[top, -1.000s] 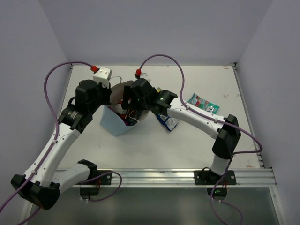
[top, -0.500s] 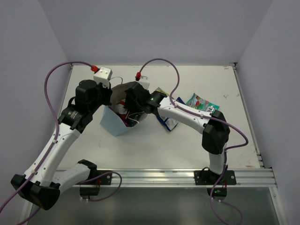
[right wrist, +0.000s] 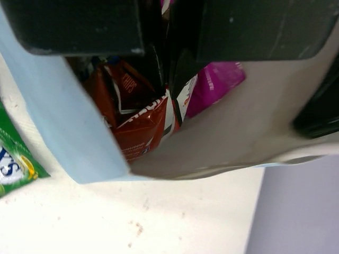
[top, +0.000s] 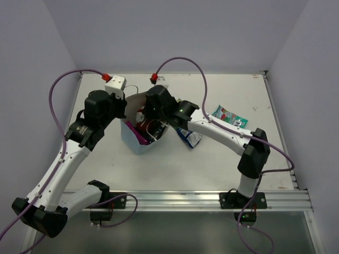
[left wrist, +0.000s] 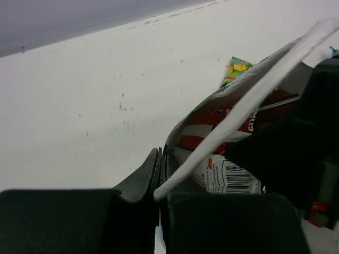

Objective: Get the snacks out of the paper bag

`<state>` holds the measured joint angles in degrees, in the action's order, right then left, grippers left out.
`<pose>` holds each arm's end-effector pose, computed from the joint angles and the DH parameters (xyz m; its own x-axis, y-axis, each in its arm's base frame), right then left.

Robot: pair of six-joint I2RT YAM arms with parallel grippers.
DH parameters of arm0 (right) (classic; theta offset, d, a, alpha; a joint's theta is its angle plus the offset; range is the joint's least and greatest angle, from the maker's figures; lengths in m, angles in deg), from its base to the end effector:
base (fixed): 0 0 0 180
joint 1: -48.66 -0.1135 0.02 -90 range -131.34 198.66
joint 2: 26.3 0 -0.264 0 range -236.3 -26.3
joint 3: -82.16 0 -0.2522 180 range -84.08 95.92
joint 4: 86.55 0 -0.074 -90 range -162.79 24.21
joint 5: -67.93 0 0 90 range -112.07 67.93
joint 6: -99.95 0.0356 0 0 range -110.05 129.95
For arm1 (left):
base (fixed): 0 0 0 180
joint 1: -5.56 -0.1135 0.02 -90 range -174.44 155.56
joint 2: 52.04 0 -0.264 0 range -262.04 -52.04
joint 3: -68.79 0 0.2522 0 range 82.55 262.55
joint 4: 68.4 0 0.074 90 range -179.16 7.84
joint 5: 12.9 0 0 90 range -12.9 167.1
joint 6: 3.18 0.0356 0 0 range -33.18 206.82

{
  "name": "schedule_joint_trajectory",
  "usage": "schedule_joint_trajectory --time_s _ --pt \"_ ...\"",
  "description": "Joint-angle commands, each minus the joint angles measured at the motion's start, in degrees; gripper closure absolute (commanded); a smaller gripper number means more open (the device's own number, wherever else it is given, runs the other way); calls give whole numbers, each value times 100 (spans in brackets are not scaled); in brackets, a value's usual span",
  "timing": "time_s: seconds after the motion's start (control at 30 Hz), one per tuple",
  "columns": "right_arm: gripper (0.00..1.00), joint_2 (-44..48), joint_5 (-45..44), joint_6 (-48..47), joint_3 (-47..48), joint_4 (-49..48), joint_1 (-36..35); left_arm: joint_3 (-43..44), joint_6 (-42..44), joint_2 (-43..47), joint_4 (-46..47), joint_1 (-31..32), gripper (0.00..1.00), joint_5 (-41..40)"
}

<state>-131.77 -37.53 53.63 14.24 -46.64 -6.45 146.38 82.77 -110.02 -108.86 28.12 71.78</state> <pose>0.2546 0.3485 0.3375 -0.6851 0.1813 -0.7055 -0.2627 0.8419 0.4714 0.2043 -0.0813 0.3830 -0.3492 0.0689 -0.9345 0.2780 0.9600 -0.0331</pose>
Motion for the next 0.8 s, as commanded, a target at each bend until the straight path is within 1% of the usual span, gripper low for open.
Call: schedule_joint_trajectory --time_s 0.0,0.17,0.33,0.5,0.6,0.7,0.77 --pt "100 922 368 -624 178 -998 18 120 -60 155 534 11 100 -153" --pt "100 1344 772 -1027 231 -1226 18 208 -87 102 394 2 100 -487" --pt "100 1669 1159 -1327 433 -1218 18 270 -157 67 358 2 100 -584" --pt "100 2153 1107 -1740 416 -1288 36 287 -201 58 332 11 100 -716" --pt "100 2548 757 -1924 346 -1227 114 305 -192 67 279 11 100 -874" --pt "100 3084 588 -1969 39 -1183 412 323 -166 93 262 2 100 -1006" --pt "100 3356 746 -1785 -208 -1104 878 323 -148 93 262 2 100 -1093"
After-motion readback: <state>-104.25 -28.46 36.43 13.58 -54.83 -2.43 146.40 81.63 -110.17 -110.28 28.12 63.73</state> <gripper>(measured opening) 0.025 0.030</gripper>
